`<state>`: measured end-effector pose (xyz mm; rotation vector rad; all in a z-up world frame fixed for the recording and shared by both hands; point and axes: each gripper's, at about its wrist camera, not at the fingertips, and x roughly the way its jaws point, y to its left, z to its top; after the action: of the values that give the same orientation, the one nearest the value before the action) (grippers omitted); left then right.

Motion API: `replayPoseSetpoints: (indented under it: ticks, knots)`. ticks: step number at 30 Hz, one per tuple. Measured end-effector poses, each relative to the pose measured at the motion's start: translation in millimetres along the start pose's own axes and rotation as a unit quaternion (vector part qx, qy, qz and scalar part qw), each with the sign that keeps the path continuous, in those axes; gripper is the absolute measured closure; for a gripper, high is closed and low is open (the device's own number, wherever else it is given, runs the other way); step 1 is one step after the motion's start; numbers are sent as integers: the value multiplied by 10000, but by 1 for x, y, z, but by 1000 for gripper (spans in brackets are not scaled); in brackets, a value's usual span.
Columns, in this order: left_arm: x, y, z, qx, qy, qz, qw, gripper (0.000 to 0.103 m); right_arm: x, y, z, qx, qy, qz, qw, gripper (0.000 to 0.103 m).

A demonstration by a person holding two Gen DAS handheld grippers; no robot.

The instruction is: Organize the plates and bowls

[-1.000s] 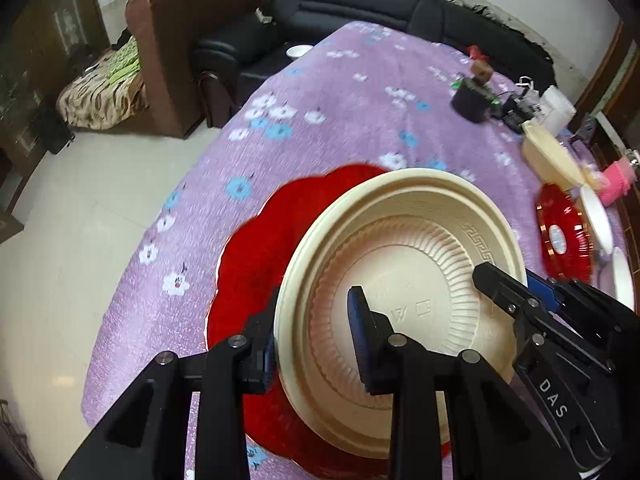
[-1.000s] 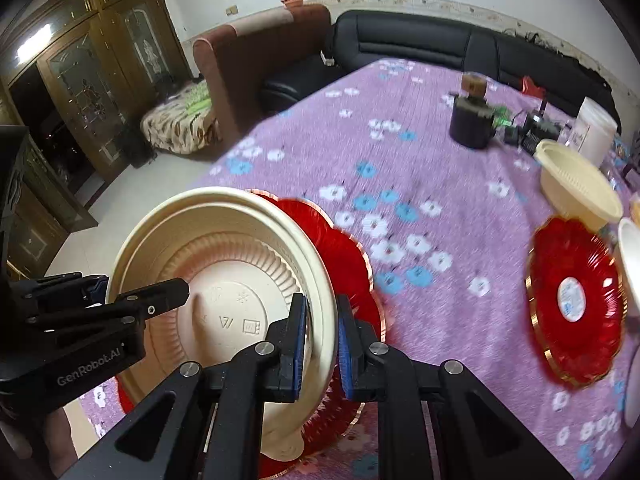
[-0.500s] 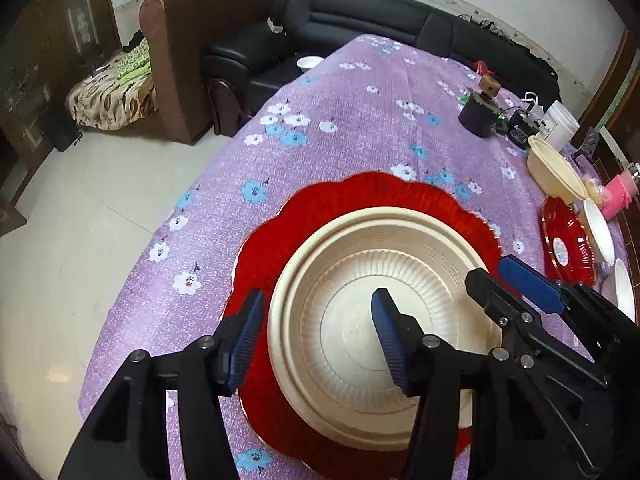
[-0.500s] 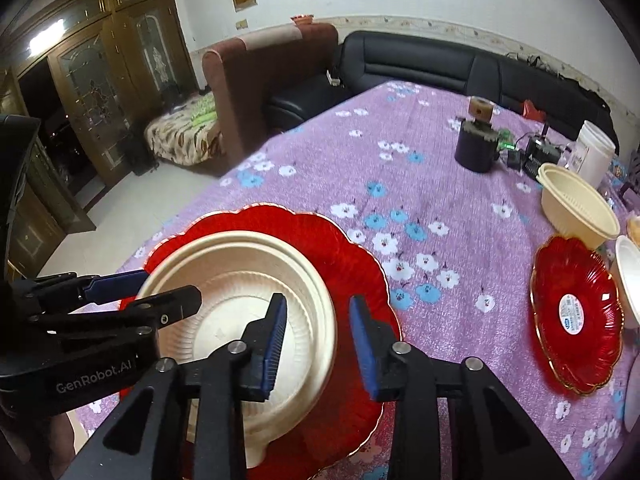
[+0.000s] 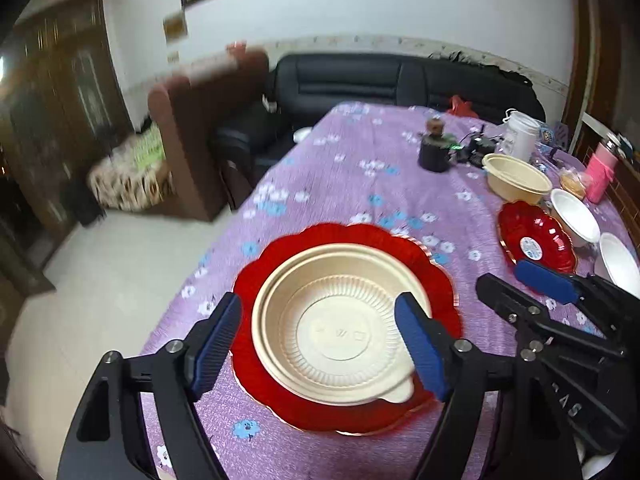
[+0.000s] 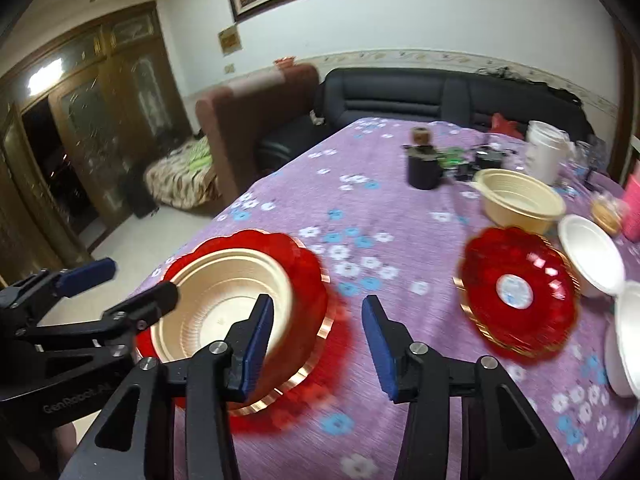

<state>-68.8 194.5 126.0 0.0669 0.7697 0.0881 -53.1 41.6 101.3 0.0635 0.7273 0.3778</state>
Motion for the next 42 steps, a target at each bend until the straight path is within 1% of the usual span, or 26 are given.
replayPoseSetpoints:
  ticks: [1,5,9,10,12,15,22,30,36,39,42]
  knots:
    - [-4,-4,-1,43,-53,-1,10000,21,-7,-8,-3,62,-58,-53,9999,47]
    - [-17,-30,-6,302,-230,71,9993,20,-24,-45,-16,367,-175,-321,9987,44]
    - [-21,-48,-10,426,-206,54,9989,20,-27,-83,-25,723,-107,-557,9958,44]
    - [-21,-52,-10,417,-187,39,9989,20,-28,-88,-28,774,-103,-599,9951,45]
    - [-23,-56,-11,396,-188,79,9990,20,-28,-101,-31,887,-129,-671,9937,45]
    - [-26,-64,-11,426,-212,201,9987,20,-28,-117,-35,904,-247,-895,9916,45]
    - [-26,-77,-10,474,-156,305,9983,20,-21,-141,-45,1029,-329,-1033,9888,45]
    - [-21,-89,-11,543,-68,303,9980,20,-16,-153,-51,1145,-346,-1035,9874,45]
    - [-22,-95,-11,571,-108,312,9978,20,-18,-155,-53,1182,-373,-1036,9869,45]
    - [-23,-98,-11,605,-161,377,9973,20,-18,-156,-54,1193,-383,-1044,9866,44]
    - [-25,-100,-12,652,-257,557,9960,20,-19,-155,-55,1175,-397,-1064,9866,44]
